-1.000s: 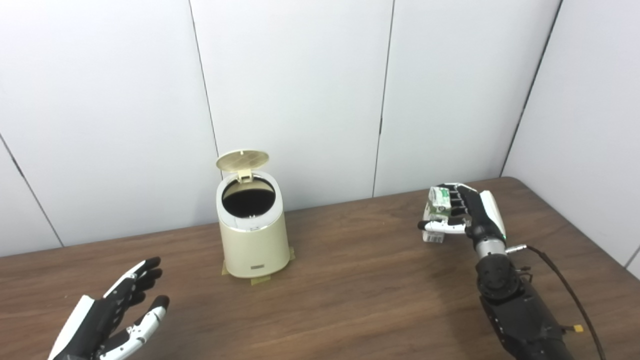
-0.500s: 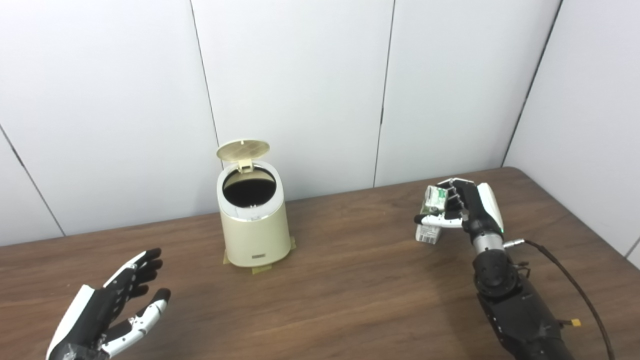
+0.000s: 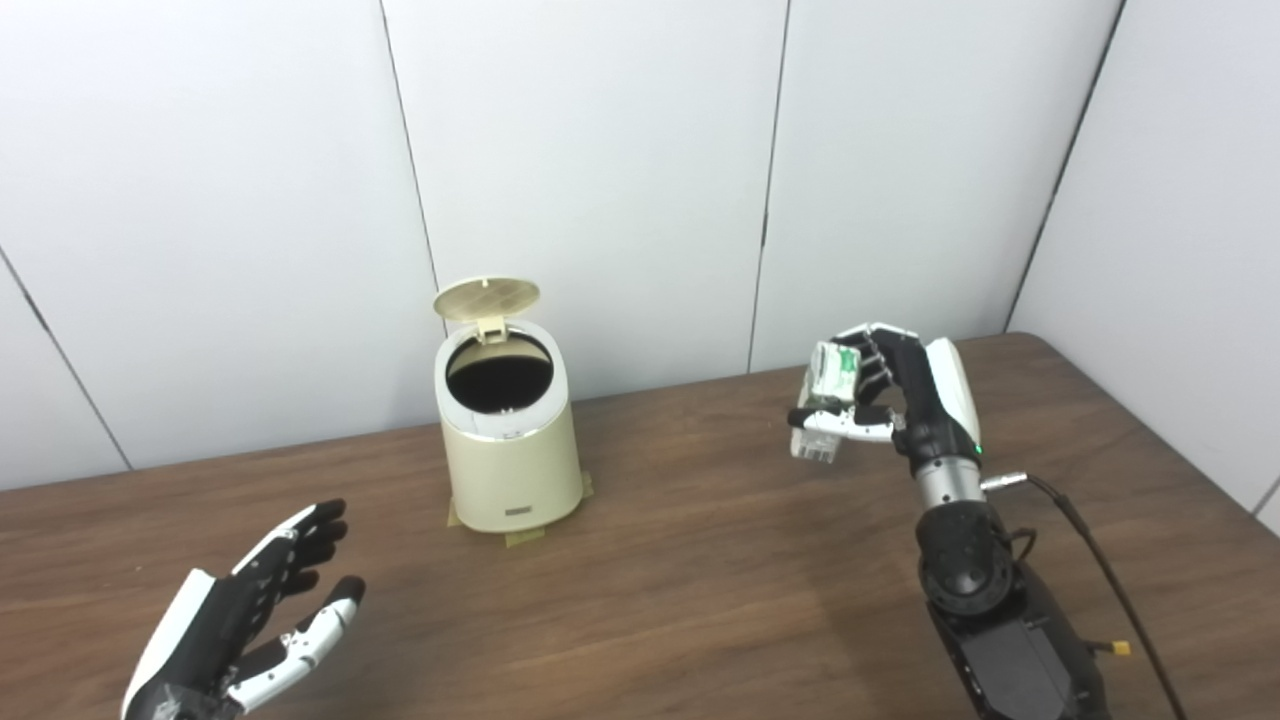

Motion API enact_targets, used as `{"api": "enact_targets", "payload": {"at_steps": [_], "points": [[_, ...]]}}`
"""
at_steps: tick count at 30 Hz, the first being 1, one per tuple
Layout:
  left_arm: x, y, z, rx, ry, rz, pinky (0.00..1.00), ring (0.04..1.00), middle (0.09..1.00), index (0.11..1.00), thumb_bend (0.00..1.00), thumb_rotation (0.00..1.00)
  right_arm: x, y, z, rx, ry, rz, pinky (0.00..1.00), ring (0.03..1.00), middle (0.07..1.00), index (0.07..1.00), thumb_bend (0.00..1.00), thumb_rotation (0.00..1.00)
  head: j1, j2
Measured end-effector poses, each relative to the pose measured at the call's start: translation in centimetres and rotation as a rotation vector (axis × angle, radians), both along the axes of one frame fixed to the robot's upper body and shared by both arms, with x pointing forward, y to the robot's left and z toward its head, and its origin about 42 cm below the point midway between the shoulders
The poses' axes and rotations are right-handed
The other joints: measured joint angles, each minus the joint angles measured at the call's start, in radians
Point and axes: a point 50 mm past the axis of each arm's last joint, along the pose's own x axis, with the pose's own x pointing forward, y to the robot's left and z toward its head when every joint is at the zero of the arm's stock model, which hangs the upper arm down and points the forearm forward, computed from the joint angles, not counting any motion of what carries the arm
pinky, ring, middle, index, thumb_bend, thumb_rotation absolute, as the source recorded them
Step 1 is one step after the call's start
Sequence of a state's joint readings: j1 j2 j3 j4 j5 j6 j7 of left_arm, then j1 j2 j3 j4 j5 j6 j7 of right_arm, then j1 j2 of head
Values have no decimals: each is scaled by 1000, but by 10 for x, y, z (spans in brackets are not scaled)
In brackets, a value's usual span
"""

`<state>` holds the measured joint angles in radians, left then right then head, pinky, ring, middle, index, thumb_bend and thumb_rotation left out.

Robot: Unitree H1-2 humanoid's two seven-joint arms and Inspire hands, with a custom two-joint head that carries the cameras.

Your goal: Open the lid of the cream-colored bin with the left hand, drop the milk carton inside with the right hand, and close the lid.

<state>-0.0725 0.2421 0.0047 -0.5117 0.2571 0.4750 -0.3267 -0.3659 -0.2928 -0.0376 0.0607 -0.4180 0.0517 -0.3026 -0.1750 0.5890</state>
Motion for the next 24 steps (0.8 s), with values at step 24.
{"api": "enact_targets", "payload": {"at_steps": [24], "points": [[-13, -29, -38, -30, 74, 55, 888, 907, 903, 911, 377, 436, 42, 144, 48, -78, 8, 367, 326, 395, 498, 505, 498, 0, 195, -51]]}}
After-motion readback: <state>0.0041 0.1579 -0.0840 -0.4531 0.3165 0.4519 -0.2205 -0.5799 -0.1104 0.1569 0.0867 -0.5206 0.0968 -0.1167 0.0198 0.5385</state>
